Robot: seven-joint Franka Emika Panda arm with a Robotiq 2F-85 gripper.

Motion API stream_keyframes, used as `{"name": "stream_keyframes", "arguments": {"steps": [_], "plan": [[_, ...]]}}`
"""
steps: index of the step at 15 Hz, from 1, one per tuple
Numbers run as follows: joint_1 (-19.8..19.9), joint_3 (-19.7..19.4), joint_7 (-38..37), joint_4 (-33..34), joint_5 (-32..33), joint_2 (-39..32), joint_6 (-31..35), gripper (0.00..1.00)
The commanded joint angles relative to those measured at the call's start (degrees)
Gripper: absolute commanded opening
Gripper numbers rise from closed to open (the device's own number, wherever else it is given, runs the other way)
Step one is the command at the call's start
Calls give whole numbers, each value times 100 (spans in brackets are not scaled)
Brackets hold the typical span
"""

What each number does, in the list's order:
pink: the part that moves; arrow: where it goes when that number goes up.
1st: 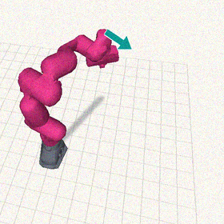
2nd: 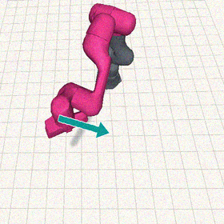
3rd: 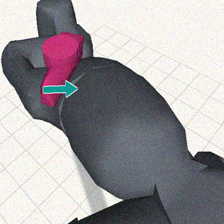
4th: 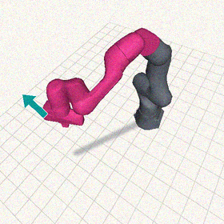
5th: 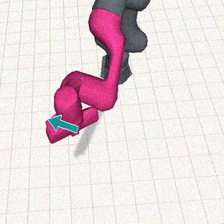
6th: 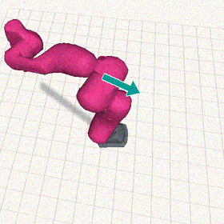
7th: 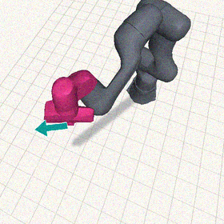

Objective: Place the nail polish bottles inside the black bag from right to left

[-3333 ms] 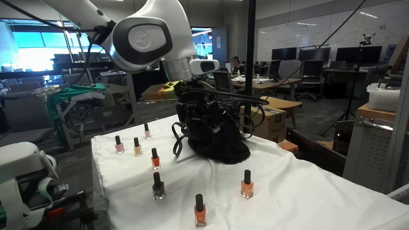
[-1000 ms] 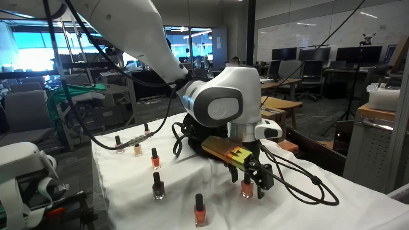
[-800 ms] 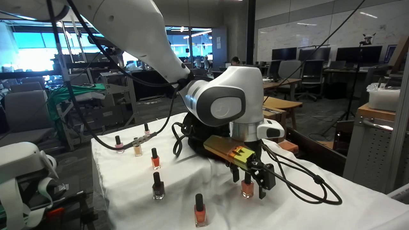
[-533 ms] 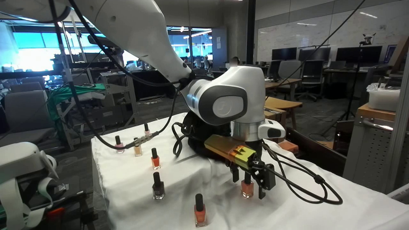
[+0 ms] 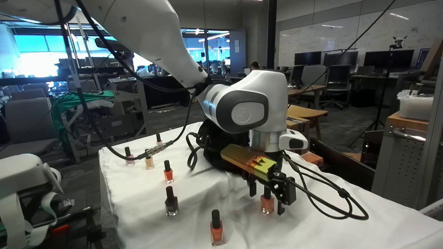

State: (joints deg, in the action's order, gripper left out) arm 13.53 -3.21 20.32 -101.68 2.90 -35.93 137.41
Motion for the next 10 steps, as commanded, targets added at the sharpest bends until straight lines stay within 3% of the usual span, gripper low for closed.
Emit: {"name": "stream_keyframes", "arguments": {"steps": [1,2,3,5,10], "plan": [[127,127,201,155,-113,-67,-147,100],[140,143,217,157,-137,-66,-160,98],[136,137,220,153,-121,-64,-149,74],[143,141,244,141,-116,-58,-136,71],[142,141,266,108,-102,-34,-111,35]]}}
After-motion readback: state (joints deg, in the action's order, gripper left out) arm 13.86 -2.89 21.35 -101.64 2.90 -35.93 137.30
